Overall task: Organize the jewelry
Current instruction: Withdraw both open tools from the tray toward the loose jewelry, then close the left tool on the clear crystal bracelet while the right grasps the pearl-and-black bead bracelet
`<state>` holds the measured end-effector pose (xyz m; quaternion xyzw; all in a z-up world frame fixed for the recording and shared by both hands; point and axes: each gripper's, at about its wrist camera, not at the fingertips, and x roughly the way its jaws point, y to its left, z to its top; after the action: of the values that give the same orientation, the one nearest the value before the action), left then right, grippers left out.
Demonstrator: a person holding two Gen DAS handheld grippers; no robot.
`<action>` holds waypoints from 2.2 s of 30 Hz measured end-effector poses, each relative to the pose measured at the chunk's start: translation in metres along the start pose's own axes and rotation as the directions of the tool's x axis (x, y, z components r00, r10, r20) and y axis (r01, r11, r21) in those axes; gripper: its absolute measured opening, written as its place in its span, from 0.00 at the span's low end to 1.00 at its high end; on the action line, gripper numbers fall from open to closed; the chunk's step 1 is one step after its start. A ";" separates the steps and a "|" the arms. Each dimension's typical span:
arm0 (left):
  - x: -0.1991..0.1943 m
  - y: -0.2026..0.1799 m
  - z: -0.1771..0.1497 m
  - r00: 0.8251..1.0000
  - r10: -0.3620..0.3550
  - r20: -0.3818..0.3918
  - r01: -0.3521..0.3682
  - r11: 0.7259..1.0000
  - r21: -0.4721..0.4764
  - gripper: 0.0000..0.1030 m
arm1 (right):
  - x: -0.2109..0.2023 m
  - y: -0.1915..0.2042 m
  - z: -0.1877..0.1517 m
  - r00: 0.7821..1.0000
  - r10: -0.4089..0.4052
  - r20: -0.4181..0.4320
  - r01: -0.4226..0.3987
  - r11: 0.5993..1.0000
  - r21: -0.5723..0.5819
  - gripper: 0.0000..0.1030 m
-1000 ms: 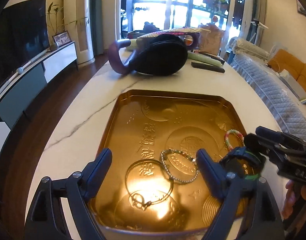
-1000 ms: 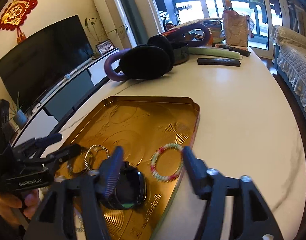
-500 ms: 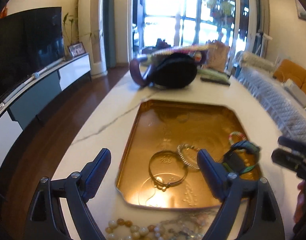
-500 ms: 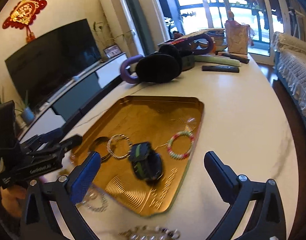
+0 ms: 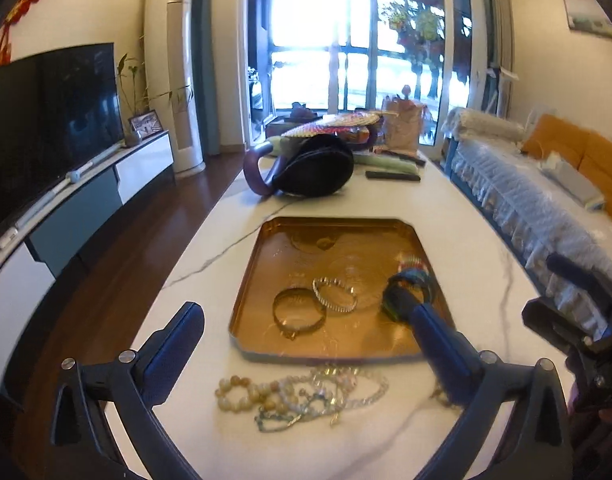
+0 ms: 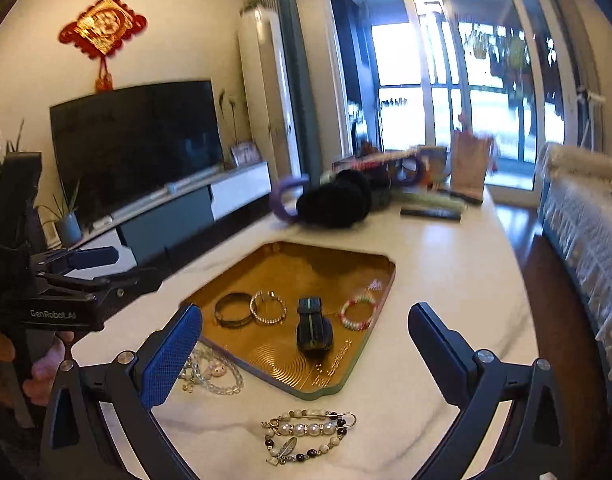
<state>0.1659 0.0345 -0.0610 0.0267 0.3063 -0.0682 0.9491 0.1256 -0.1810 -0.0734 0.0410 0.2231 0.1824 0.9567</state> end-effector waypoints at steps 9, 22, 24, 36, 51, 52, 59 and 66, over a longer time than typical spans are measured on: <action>-0.010 0.008 -0.049 0.999 0.016 -0.041 -0.017 1.000 -0.021 1.00 | 0.007 -0.001 -0.028 0.978 0.071 -0.196 -0.074 0.997 -0.006 1.00; 0.032 0.017 -0.083 0.988 -0.089 -0.129 0.083 0.995 -0.049 1.00 | 0.030 -0.017 -0.074 0.937 0.161 -0.310 -0.141 0.986 0.087 0.94; 0.035 0.014 -0.085 0.986 -0.077 -0.146 0.072 0.997 -0.036 0.98 | 0.032 -0.021 -0.074 0.934 0.171 -0.313 -0.143 0.984 0.111 0.88; 0.052 0.009 -0.085 0.957 -0.199 -0.210 0.181 0.978 -0.102 0.50 | 0.044 -0.015 -0.066 0.932 0.151 -0.329 -0.144 0.989 0.044 0.26; 0.072 0.006 -0.071 0.946 -0.221 -0.235 0.199 0.973 -0.116 0.25 | 0.064 -0.006 -0.062 0.915 0.084 -0.394 -0.130 0.988 -0.090 0.39; 0.074 0.005 -0.071 0.944 -0.226 -0.240 0.203 0.972 -0.116 0.17 | 0.066 -0.006 -0.063 0.911 0.083 -0.405 -0.130 0.988 -0.090 0.48; 0.080 0.000 -0.072 0.957 -0.156 -0.245 0.142 0.987 -0.075 0.11 | 0.072 -0.001 -0.066 0.897 0.087 -0.433 -0.148 0.983 -0.108 0.58; 0.076 -0.005 -0.076 0.959 -0.140 -0.248 0.135 0.990 -0.036 0.14 | 0.066 -0.002 -0.068 0.896 0.103 -0.433 -0.159 0.983 -0.094 0.58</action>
<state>0.1825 0.0275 -0.1675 0.0050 0.4251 -0.1273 0.8961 0.1514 -0.1589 -0.1625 -0.0456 0.4112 0.2648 0.8710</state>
